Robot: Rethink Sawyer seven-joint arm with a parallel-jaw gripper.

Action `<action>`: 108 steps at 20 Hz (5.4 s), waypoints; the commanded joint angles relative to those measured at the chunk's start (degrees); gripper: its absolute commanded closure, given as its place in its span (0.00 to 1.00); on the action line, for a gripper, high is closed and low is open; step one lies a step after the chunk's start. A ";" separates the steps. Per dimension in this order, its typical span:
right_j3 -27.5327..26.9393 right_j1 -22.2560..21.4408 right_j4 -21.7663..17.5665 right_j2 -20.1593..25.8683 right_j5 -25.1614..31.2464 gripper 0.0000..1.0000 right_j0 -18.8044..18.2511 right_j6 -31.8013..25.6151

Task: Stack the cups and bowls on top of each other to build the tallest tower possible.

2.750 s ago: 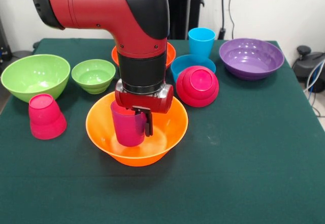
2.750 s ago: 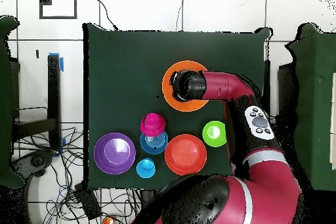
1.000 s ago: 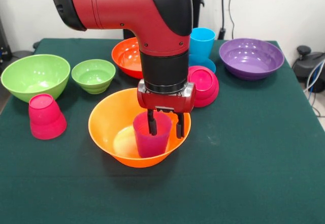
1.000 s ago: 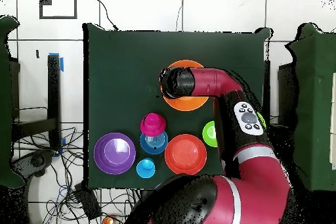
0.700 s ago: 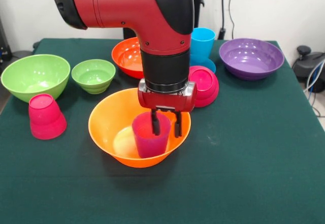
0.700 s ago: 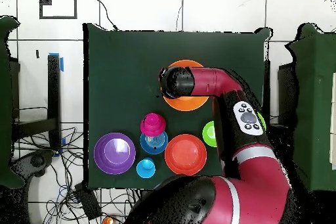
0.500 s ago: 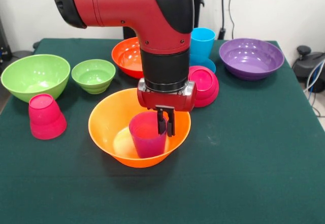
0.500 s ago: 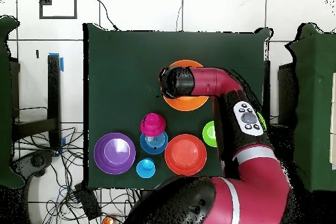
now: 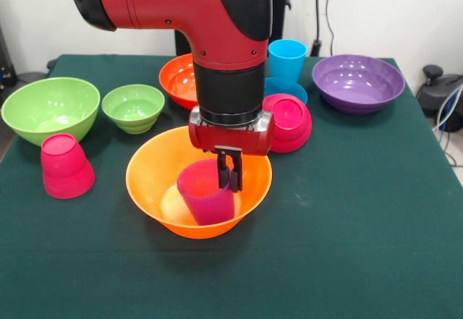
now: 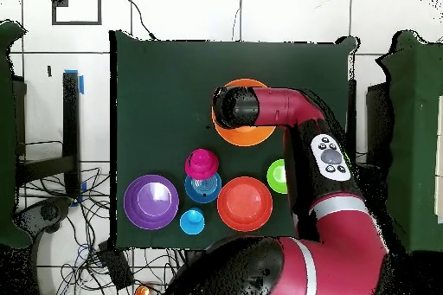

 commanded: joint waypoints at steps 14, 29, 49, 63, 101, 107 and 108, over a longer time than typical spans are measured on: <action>0.70 1.42 1.29 -2.31 12.40 1.00 1.09 -1.50; 5.12 0.82 2.82 6.45 7.22 0.00 -3.35 -5.89; 7.73 -6.64 2.02 3.56 9.05 1.00 -2.04 -1.41; 6.01 -9.60 1.96 0.25 16.92 0.00 -1.35 0.72; 8.69 -13.83 -3.24 -0.91 9.32 0.00 -6.37 -5.50; 12.70 -10.69 -1.12 4.04 2.00 0.00 -11.65 -7.79; 13.40 -10.58 -1.15 4.73 0.73 0.00 -12.04 -7.60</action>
